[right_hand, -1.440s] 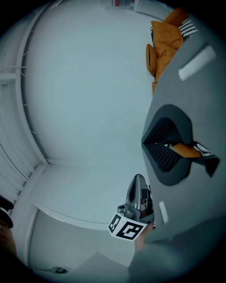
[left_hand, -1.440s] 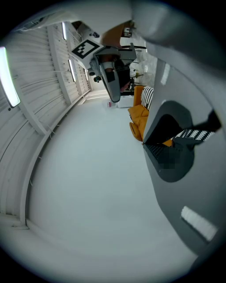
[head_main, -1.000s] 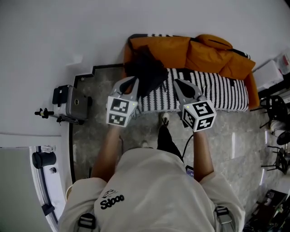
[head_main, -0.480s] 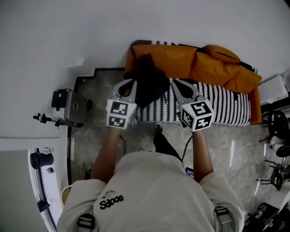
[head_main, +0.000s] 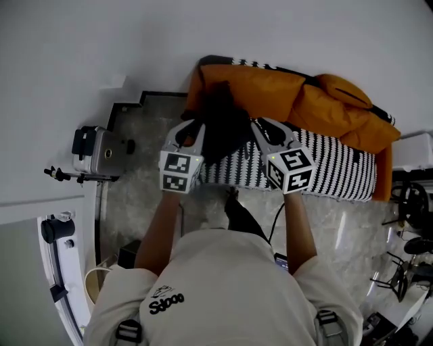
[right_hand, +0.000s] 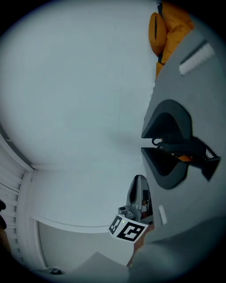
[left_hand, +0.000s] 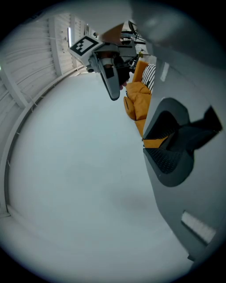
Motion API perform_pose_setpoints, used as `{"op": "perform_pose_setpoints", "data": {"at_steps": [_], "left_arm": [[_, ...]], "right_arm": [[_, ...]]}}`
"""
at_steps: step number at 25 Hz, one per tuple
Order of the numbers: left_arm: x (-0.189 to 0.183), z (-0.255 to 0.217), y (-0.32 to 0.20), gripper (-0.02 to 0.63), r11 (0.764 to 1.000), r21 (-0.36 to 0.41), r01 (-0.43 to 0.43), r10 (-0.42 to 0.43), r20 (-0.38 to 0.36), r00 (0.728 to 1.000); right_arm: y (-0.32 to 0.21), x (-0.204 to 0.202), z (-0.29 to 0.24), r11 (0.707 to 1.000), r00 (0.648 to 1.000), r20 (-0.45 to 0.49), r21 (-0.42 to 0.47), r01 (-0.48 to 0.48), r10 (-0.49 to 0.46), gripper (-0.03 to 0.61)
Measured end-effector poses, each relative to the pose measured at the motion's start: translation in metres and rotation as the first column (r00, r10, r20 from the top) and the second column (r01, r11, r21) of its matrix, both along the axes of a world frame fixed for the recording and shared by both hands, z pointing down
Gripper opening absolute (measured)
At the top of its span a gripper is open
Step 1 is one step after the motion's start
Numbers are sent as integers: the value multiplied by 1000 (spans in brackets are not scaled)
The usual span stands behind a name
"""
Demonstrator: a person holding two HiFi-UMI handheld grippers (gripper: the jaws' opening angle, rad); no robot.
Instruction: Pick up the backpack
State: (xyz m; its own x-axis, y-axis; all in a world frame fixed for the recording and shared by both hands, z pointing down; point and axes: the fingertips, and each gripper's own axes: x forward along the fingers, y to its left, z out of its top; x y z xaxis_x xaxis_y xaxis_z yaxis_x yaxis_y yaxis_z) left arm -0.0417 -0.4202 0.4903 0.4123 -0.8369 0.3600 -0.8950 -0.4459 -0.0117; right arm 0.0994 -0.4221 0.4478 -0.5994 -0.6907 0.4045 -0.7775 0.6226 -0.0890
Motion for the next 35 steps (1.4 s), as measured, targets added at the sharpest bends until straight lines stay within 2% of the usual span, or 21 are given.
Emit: {"op": "perform_pose_setpoints", "data": {"at_steps": [8, 17, 26, 32, 35], "left_arm": [[3, 43, -36, 74, 992, -94, 79, -78, 15, 997], [-1, 123, -68, 132, 957, -238, 167, -163, 38, 986], [-12, 195, -93, 153, 889, -361, 281, -295, 17, 955], [-19, 237, -98, 200, 834, -418, 360, -397, 1, 918], [-14, 254, -98, 229, 814, -448, 368, -418, -13, 908]], "right_arm": [[-51, 2, 43, 993, 997, -6, -89, 76, -77, 87], [-105, -15, 103, 966, 981, -17, -180, 186, -192, 126], [-147, -32, 181, 926, 961, -42, -283, 251, -273, 160], [-159, -42, 235, 898, 948, -68, -348, 270, -312, 191], [-165, -42, 258, 889, 943, -81, -368, 271, -321, 211]]}}
